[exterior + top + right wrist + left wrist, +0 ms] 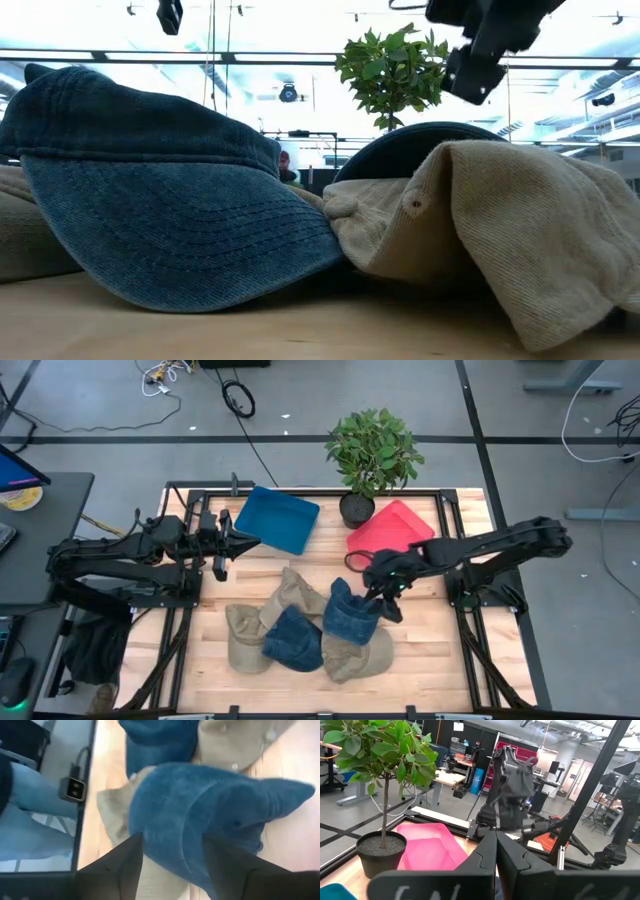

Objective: Pick & Place hat
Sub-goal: Put the right blue cap into the red bin

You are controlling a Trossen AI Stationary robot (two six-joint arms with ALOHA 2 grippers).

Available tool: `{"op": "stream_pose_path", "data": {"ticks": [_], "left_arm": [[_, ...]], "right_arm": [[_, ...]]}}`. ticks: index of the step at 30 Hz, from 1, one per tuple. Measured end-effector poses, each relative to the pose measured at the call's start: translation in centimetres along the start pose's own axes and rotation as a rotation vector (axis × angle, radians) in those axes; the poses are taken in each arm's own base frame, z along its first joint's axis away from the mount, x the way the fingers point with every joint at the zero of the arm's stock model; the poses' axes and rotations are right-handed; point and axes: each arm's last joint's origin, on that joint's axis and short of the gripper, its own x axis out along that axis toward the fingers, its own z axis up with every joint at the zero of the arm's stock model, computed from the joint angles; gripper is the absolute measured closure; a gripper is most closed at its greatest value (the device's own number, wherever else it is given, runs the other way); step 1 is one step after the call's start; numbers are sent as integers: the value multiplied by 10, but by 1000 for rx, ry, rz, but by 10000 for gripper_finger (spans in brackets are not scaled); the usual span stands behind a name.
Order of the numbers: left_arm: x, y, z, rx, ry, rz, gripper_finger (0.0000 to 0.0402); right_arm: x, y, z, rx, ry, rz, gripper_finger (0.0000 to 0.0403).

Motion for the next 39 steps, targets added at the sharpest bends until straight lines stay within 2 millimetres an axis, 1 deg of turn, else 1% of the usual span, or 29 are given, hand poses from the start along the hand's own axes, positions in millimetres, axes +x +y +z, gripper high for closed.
{"op": "stream_pose_path", "data": {"ticks": [4, 8, 12, 19, 26, 31, 37, 39], "left_arm": [[0, 0, 0, 0, 0, 0, 396], [0, 0, 0, 0, 1, 0, 396], [0, 0, 0, -1, 2, 1, 396], [0, 0, -1, -69, 7, 2, 396], [0, 1, -2, -70, 23, 7, 396], [0, 1, -2, -70, 23, 7, 396], [0, 1, -3, -70, 27, 9, 396], [0, 1, -3, -69, 27, 9, 396]], "right_arm": [[22, -7, -1, 61, 68, -21, 184], [39, -11, 0, 107, 103, 19, 184], [51, -15, 3, 104, 93, 21, 192], [66, -22, 3, 112, 102, -19, 209], [73, -25, 2, 117, 105, -52, 230], [73, -26, 2, 110, 99, -78, 251], [64, -25, 5, 215, 99, -10, 273], [60, -23, 5, 218, 95, -1, 275]]}}
